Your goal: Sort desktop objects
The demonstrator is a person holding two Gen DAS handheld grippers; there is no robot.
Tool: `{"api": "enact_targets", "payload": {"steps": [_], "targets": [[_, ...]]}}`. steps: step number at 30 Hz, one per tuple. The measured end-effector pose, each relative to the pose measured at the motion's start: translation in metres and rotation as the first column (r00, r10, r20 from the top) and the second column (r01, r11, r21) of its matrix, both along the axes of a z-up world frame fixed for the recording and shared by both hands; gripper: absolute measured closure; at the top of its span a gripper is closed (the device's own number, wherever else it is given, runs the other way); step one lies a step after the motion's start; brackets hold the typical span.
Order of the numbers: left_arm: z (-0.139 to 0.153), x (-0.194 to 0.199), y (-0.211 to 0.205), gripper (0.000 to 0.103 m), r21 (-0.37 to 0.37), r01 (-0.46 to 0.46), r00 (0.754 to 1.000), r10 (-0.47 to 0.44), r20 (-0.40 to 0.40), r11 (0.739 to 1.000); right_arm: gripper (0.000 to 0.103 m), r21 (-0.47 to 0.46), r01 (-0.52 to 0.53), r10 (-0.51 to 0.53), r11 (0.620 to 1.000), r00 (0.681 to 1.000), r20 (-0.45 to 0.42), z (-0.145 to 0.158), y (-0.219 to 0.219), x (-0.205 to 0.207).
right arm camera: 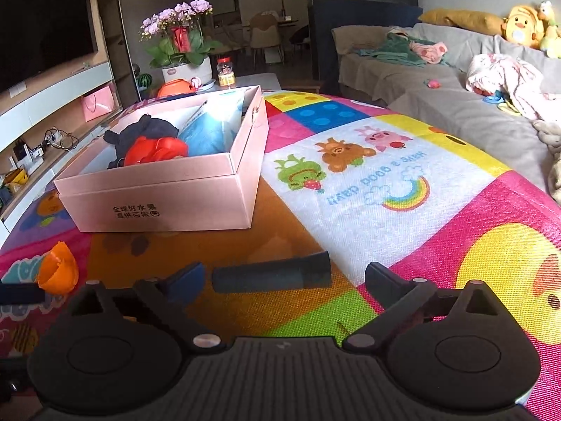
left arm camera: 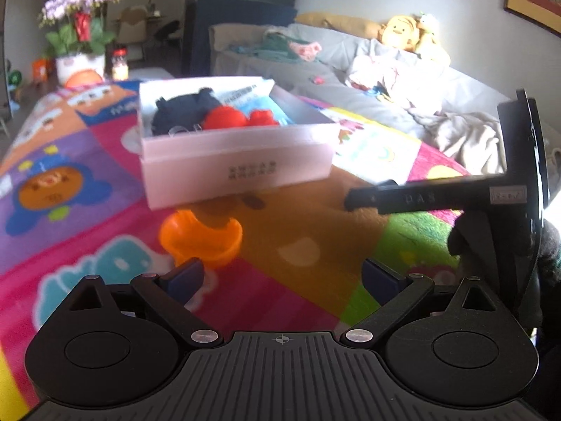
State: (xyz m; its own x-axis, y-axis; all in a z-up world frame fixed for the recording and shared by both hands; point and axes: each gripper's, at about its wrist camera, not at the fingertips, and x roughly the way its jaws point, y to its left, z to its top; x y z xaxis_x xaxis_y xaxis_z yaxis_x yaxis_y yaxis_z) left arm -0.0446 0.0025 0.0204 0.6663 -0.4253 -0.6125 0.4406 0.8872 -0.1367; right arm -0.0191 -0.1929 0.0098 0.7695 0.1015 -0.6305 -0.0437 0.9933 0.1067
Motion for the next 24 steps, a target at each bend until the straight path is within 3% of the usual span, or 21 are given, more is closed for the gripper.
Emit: {"api": "enact_targets", "payload": {"steps": [7, 13, 16, 20, 24], "targets": [[0.004, 0.017, 0.007, 0.003, 0.081, -0.060, 0.996, 0.055, 0.064, 0.995, 0.004, -0.017, -0.020, 0.020, 1.000, 1.000, 0.012, 0.001, 0.003, -0.002], [-0.006, 0.032, 0.016, 0.003, 0.074, -0.078, 0.997, 0.078, 0.009, 0.994, 0.003, -0.024, -0.022, 0.022, 0.999, 1.000, 0.015, 0.001, 0.005, -0.003], [-0.010, 0.028, 0.015, 0.003, 0.048, -0.044, 0.999, 0.045, -0.016, 0.998, 0.003, -0.023, -0.022, 0.023, 0.999, 1.000, 0.013, 0.001, 0.005, -0.003], [-0.013, 0.017, 0.006, 0.003, 0.002, 0.065, 0.997, -0.065, -0.049, 0.998, 0.002, -0.024, -0.021, 0.022, 0.999, 1.000, 0.013, 0.001, 0.005, -0.003], [-0.011, 0.008, -0.001, 0.003, 0.021, 0.122, 0.993, -0.121, -0.015, 0.992, 0.000, -0.026, -0.020, 0.020, 0.999, 1.000, 0.016, 0.001, 0.005, -0.004]]}}
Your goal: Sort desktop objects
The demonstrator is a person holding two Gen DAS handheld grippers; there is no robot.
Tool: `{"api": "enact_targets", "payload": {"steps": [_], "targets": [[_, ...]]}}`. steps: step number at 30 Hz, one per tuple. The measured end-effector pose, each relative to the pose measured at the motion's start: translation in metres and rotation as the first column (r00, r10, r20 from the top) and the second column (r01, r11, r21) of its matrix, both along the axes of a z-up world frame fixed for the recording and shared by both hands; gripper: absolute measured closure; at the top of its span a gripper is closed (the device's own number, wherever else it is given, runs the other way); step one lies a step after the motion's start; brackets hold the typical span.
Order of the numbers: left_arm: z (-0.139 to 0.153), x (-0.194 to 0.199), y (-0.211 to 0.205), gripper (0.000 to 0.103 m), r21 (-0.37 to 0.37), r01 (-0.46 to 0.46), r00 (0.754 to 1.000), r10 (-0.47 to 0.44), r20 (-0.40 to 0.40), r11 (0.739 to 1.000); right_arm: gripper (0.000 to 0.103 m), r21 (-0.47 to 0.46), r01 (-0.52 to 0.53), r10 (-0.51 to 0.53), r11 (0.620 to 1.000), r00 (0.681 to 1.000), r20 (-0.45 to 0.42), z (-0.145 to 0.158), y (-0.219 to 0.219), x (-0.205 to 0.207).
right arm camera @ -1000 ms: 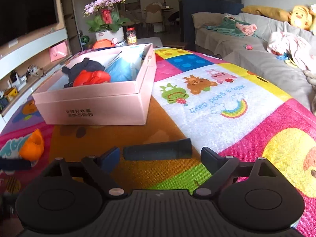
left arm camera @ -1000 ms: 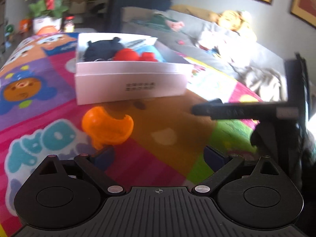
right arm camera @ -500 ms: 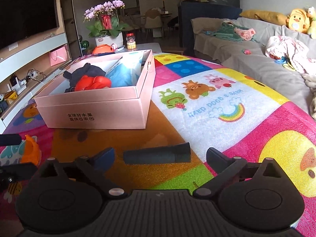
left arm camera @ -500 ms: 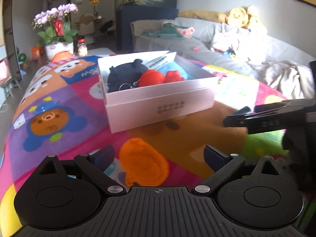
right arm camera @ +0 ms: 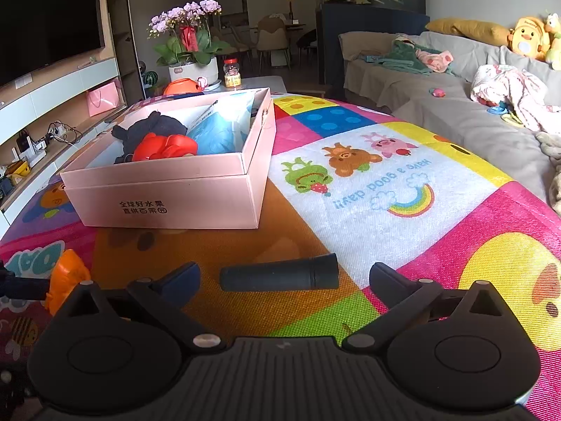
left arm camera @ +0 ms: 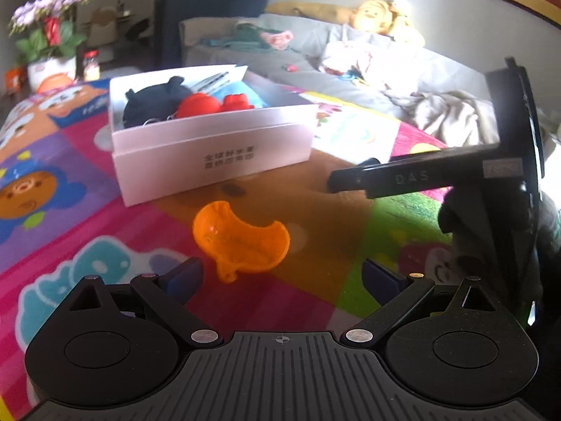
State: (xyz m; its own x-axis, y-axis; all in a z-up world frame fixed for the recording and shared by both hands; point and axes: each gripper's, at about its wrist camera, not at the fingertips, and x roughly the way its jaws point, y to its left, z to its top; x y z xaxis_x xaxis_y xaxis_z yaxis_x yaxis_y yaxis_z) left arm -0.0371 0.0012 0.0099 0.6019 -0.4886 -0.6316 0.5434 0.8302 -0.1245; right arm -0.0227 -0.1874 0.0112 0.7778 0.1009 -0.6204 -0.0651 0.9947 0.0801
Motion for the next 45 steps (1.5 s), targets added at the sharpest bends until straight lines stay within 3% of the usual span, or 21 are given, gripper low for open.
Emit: {"api": "enact_targets", "payload": {"steps": [6, 12, 14, 16, 20, 30, 32, 34, 36, 40, 45], "targets": [[0.001, 0.007, 0.004, 0.003, 0.049, -0.078, 0.996, 0.076, 0.038, 0.996, 0.000, -0.001, 0.000, 0.000, 1.000, 1.000, -0.001, 0.000, 0.000, 0.000], [-0.004, 0.020, 0.001, 0.004, 0.058, -0.075, 0.997, 0.072, 0.039, 0.996, 0.000, -0.001, 0.000, 0.000, 1.000, 1.000, 0.000, 0.000, 0.000, 0.000], [-0.004, 0.023, 0.000, 0.008, 0.041, -0.082, 0.996, 0.080, 0.031, 0.996, 0.000, -0.001, 0.000, 0.000, 1.000, 1.000, -0.001, 0.000, 0.000, 0.000], [-0.004, 0.023, 0.000, 0.024, 0.032, -0.093, 0.995, 0.092, 0.028, 0.995, 0.000, -0.001, -0.002, 0.002, 1.000, 1.000, -0.002, 0.000, 0.000, 0.000], [-0.004, 0.020, -0.002, 0.038, 0.045, -0.114, 0.993, 0.112, 0.047, 0.992, 0.000, -0.007, -0.014, 0.014, 1.000, 1.000, -0.011, -0.002, 0.002, 0.001], [-0.002, 0.002, 0.000, 0.037, 0.061, -0.144, 0.988, 0.140, 0.065, 0.988, 0.001, -0.030, -0.049, 0.047, 0.998, 0.996, -0.071, -0.007, 0.008, 0.011], [0.000, -0.001, 0.001, 0.037, 0.064, -0.147, 0.987, 0.143, 0.070, 0.987, 0.011, -0.038, -0.068, 0.066, 0.997, 0.996, -0.061, -0.006, 0.010, 0.009], [0.003, -0.005, 0.003, 0.037, 0.066, -0.150, 0.986, 0.144, 0.079, 0.987, 0.028, -0.068, -0.087, 0.083, 0.994, 0.995, -0.050, -0.004, 0.013, 0.006], [0.008, -0.010, 0.005, 0.037, 0.066, -0.154, 0.984, 0.148, 0.095, 0.986, 0.028, -0.071, -0.108, 0.103, 0.992, 0.993, -0.058, -0.002, 0.014, 0.005], [0.029, -0.014, 0.013, 0.037, 0.068, -0.177, 0.974, 0.164, 0.156, 0.982, 0.028, -0.033, -0.143, 0.141, 0.989, 0.988, -0.062, 0.014, 0.009, 0.000], [0.076, -0.002, 0.014, 0.037, 0.057, -0.210, 0.932, 0.182, 0.314, 0.976, 0.029, -0.038, -0.140, 0.143, 0.989, 0.982, 0.124, 0.079, 0.001, -0.014]]}}
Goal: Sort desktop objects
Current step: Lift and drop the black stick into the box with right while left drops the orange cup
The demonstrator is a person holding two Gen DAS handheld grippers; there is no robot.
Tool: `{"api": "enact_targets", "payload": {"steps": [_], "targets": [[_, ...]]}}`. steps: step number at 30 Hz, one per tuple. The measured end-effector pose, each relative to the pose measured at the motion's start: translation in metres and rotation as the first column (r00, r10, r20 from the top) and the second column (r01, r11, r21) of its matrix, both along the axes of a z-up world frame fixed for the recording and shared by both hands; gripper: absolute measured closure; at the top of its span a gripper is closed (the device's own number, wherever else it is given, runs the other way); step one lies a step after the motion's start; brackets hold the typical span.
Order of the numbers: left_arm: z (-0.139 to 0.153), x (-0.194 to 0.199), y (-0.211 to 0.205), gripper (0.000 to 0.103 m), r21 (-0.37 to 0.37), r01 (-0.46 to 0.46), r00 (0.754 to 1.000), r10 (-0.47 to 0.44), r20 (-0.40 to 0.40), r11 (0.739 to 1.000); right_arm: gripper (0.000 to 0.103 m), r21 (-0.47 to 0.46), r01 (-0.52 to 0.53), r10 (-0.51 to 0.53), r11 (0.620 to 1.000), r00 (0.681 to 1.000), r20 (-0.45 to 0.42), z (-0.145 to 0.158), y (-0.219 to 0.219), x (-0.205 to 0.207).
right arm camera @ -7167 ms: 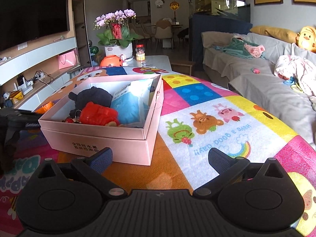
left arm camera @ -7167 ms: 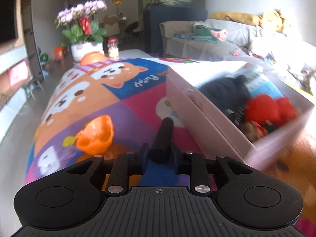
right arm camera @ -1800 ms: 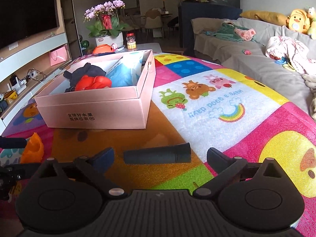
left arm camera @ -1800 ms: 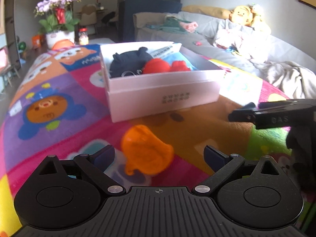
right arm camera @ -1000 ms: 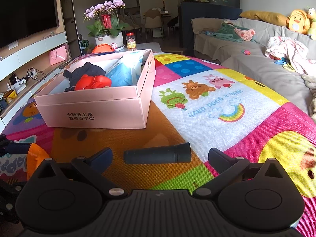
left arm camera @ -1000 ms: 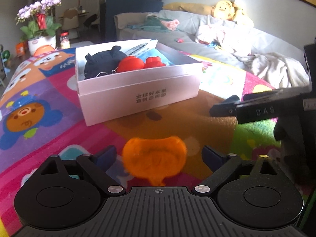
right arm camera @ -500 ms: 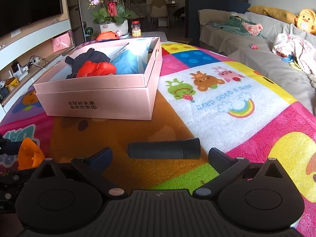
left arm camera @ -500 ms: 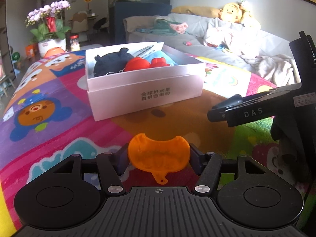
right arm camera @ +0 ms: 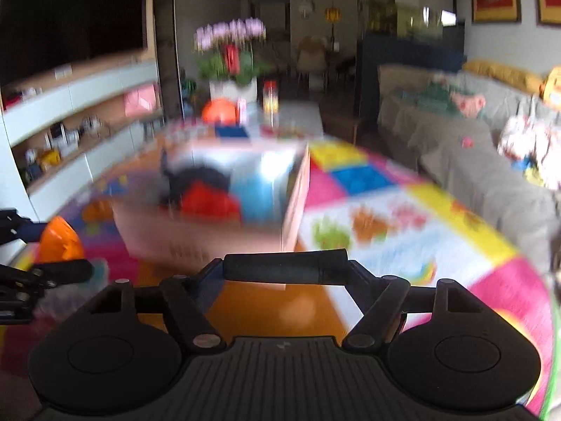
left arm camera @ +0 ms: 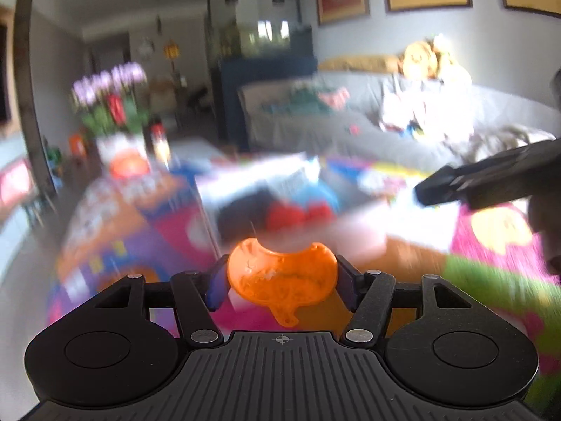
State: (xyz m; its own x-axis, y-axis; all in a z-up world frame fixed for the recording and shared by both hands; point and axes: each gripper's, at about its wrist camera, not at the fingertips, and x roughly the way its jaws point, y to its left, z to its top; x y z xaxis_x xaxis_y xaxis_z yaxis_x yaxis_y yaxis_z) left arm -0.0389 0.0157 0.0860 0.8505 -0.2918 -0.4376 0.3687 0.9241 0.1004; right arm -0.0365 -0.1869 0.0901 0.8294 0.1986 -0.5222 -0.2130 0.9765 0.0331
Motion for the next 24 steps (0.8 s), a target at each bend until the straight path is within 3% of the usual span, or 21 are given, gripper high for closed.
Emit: {"api": "enact_targets", "payload": {"steps": [3, 6, 7, 9, 12, 17, 20, 24], "targets": [[0.026, 0.017, -0.009, 0.037, -0.003, -0.014, 0.993, 0.014, 0.114, 1.000, 0.028, 0.070, -0.023, 0.014, 0.997, 0.990, 0.137, 0.052, -0.007, -0.010], [0.039, 0.047, -0.021, 0.034, -0.033, -0.021, 0.986, 0.026, 0.166, 0.999, 0.028, 0.086, -0.050, 0.028, 0.995, 0.970, 0.241, 0.089, -0.007, -0.014], [0.039, 0.058, -0.023, 0.023, -0.046, -0.031, 0.986, 0.038, 0.162, 0.998, 0.028, 0.086, -0.056, 0.032, 0.995, 0.965, 0.261, 0.098, -0.006, -0.012], [0.034, 0.073, -0.025, 0.013, -0.063, -0.066, 0.991, 0.073, 0.113, 0.996, 0.028, 0.077, -0.055, 0.030, 0.996, 0.957, 0.288, 0.110, -0.003, -0.007], [0.014, 0.066, -0.016, 0.006, -0.091, -0.073, 0.995, 0.079, 0.061, 0.993, 0.028, 0.056, -0.035, 0.017, 0.998, 0.954, 0.300, 0.114, 0.000, 0.001], [-0.029, 0.046, 0.005, 0.003, -0.073, -0.170, 0.985, 0.167, -0.049, 0.983, 0.028, 0.081, -0.034, 0.017, 0.996, 0.978, 0.209, 0.106, 0.005, 0.032], [-0.047, 0.043, 0.023, 0.003, -0.104, -0.201, 0.975, 0.188, -0.119, 0.974, 0.028, 0.130, -0.049, 0.035, 0.990, 0.994, 0.108, 0.095, 0.017, 0.066], [-0.056, 0.041, 0.031, 0.003, -0.119, -0.202, 0.971, 0.183, -0.152, 0.972, 0.028, 0.213, -0.060, 0.071, 0.975, 0.996, -0.045, 0.076, 0.038, 0.120]]}}
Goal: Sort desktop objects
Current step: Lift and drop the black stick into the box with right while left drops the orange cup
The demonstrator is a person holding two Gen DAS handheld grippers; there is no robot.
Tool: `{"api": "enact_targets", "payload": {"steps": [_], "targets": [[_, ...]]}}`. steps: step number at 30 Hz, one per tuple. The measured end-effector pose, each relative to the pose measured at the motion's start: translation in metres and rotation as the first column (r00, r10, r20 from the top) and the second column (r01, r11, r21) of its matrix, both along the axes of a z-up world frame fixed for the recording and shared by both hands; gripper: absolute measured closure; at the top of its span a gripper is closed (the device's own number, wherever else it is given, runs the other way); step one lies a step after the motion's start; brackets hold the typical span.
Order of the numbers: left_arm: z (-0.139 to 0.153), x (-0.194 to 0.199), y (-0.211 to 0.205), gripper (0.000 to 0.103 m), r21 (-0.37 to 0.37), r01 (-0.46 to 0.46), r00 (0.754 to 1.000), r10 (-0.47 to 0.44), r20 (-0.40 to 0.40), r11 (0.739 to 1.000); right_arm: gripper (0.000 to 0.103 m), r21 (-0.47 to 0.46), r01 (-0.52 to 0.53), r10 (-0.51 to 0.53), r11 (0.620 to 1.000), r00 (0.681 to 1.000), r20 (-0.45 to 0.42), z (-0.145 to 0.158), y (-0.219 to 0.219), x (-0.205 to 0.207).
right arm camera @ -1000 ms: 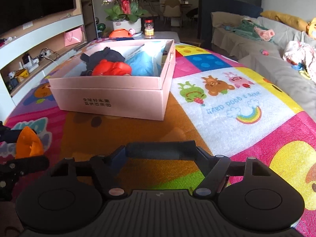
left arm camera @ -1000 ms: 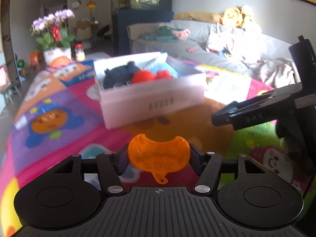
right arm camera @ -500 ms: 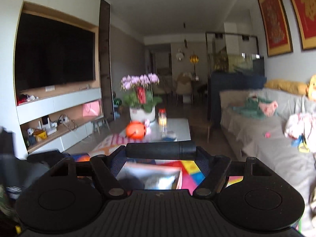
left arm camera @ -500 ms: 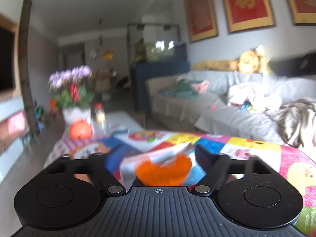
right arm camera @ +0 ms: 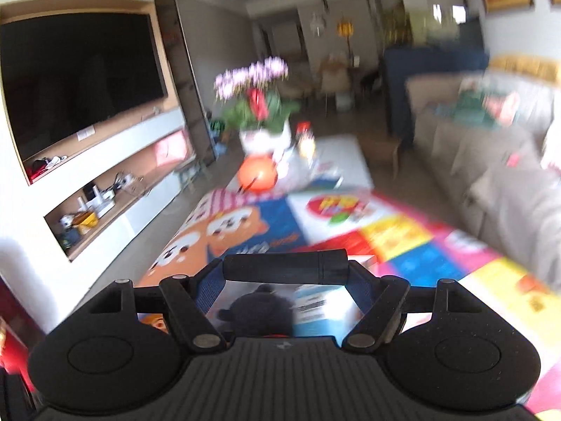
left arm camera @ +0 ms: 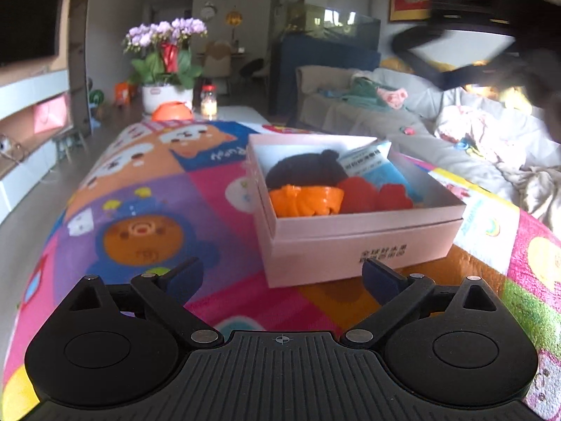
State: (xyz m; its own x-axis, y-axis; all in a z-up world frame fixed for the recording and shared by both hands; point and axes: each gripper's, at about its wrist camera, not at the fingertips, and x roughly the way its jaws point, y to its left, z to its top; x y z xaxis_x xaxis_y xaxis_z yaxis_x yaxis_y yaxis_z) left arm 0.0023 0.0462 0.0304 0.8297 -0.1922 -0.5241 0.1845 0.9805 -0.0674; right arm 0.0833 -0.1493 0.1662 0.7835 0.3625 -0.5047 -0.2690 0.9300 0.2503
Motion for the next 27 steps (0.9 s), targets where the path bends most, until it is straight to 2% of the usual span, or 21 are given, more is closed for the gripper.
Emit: {"api": "enact_targets", "payload": {"steps": [2, 5, 6, 7, 9, 12, 14, 17, 19, 21, 25, 27], "targets": [[0.001, -0.002, -0.001, 0.003, -0.014, 0.013, 1.000, -0.013, 0.004, 1.000, 0.028, 0.029, 0.000, 0.001, 1.000, 0.999, -0.054, -0.009, 0.014, 0.027], [0.009, -0.003, -0.001, 0.002, -0.038, 0.026, 0.999, -0.025, 0.028, 0.999, 0.027, 0.034, 0.002, -0.001, 0.999, 0.999, -0.045, -0.021, 0.039, 0.055], [0.011, -0.005, 0.000, 0.002, -0.040, 0.028, 0.999, -0.026, 0.038, 0.999, 0.021, 0.020, 0.004, -0.003, 1.000, 0.999, -0.054, -0.026, 0.045, 0.062], [0.012, -0.007, 0.002, 0.002, -0.040, 0.026, 0.999, -0.024, 0.046, 0.999, 0.019, 0.012, 0.013, -0.012, 1.000, 0.998, -0.060, -0.029, 0.049, 0.068], [0.012, -0.007, 0.004, 0.001, -0.031, 0.013, 0.999, -0.012, 0.052, 0.999, 0.019, -0.008, 0.003, -0.004, 1.000, 0.998, -0.061, -0.034, 0.053, 0.067], [0.008, -0.003, 0.006, 0.001, -0.024, -0.016, 0.999, 0.017, 0.034, 1.000, 0.019, -0.047, -0.082, 0.080, 0.996, 0.995, -0.052, -0.040, 0.059, 0.052], [0.006, 0.000, 0.006, 0.001, -0.024, -0.034, 0.999, 0.034, 0.017, 0.999, 0.020, -0.071, -0.162, 0.156, 0.984, 0.984, -0.085, -0.045, 0.066, 0.045], [0.004, 0.001, 0.005, 0.001, -0.018, -0.035, 0.999, 0.035, 0.007, 0.999, 0.036, -0.077, -0.290, 0.274, 0.954, 0.947, -0.169, -0.059, 0.078, 0.028], [0.003, -0.001, 0.004, 0.001, -0.004, -0.035, 0.999, 0.035, 0.003, 0.999, 0.051, -0.115, -0.327, 0.300, 0.938, 0.933, -0.200, -0.069, 0.088, 0.020], [0.003, -0.002, 0.003, 0.001, 0.007, -0.039, 0.999, 0.039, -0.002, 0.999, 0.055, -0.146, -0.340, 0.307, 0.929, 0.928, -0.210, -0.076, 0.094, 0.015], [0.002, -0.002, 0.004, 0.001, 0.015, -0.046, 0.999, 0.046, -0.016, 0.999, 0.061, -0.254, -0.275, 0.231, 0.927, 0.954, -0.192, -0.088, 0.098, 0.018], [0.001, -0.001, 0.003, 0.000, 0.021, -0.047, 0.999, 0.047, -0.026, 0.999, 0.061, -0.262, -0.243, 0.197, 0.934, 0.962, -0.189, -0.091, 0.093, 0.017]]}}
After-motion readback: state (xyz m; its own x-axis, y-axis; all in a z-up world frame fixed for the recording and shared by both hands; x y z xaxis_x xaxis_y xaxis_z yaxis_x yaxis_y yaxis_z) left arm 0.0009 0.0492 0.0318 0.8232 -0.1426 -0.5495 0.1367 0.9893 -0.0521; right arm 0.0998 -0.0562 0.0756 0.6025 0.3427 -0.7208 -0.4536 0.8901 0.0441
